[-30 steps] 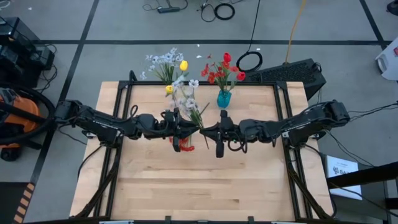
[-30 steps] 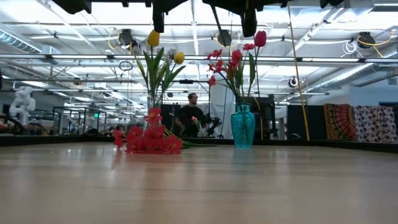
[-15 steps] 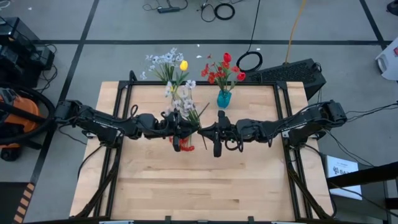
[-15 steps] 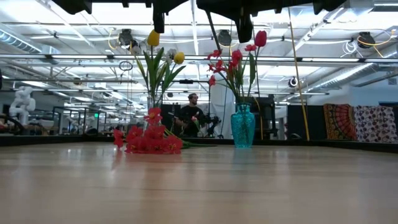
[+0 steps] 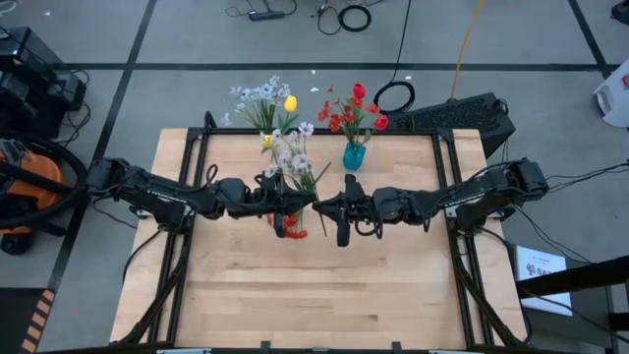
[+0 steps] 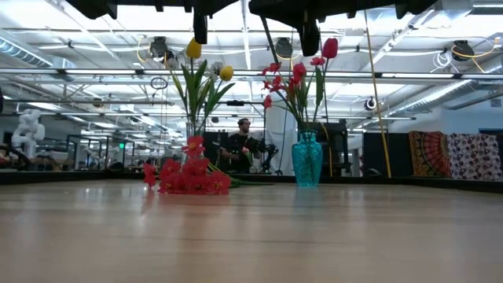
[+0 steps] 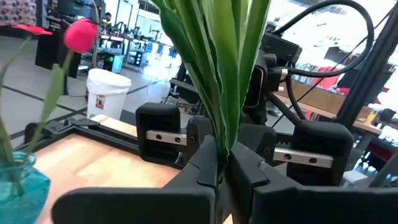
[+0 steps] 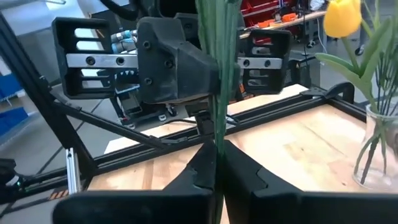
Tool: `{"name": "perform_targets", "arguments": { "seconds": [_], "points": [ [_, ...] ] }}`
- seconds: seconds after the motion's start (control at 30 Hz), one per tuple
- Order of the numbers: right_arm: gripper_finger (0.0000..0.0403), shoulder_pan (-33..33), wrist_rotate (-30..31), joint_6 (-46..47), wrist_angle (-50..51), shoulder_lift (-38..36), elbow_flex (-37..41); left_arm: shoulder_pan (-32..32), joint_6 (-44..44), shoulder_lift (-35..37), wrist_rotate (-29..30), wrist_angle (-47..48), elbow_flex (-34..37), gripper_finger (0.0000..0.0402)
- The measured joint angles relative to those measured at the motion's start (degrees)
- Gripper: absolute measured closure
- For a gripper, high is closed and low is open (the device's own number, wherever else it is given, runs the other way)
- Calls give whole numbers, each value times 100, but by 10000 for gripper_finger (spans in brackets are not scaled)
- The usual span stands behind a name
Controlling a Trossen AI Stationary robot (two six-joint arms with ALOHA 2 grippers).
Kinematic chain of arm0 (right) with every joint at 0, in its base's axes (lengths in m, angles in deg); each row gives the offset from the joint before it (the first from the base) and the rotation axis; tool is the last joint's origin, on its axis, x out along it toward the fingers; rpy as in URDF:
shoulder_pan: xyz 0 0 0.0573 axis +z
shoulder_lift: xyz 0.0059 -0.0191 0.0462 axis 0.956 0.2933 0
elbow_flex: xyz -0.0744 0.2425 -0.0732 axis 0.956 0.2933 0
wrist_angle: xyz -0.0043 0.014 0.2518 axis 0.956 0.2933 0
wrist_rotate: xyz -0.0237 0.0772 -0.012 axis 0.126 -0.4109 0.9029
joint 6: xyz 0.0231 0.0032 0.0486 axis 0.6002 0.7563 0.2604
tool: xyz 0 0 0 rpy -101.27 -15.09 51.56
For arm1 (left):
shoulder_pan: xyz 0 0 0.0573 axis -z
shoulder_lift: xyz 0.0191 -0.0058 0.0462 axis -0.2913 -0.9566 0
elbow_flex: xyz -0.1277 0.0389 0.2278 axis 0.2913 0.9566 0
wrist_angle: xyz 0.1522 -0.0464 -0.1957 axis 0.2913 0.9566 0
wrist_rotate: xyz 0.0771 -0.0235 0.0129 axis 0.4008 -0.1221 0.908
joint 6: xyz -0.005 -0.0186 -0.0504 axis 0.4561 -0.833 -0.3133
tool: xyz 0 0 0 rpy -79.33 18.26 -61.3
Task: Sort flowers into vase by color
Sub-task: Put the white flower into the transparent vase
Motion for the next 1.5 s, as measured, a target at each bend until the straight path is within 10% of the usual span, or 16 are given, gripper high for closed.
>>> {"name": "perform_targets", "arguments": {
  "seconds": [0.73, 1.5],
  "points": [
    [293, -80, 4, 360, 637, -48, 9, -1959, 1836, 2792, 90, 2108, -9, 389],
    [293, -87, 616, 662, 1055, -48, 4, -3341, 2101, 3059, -562, 2108, 80, 389]
  ]
}}
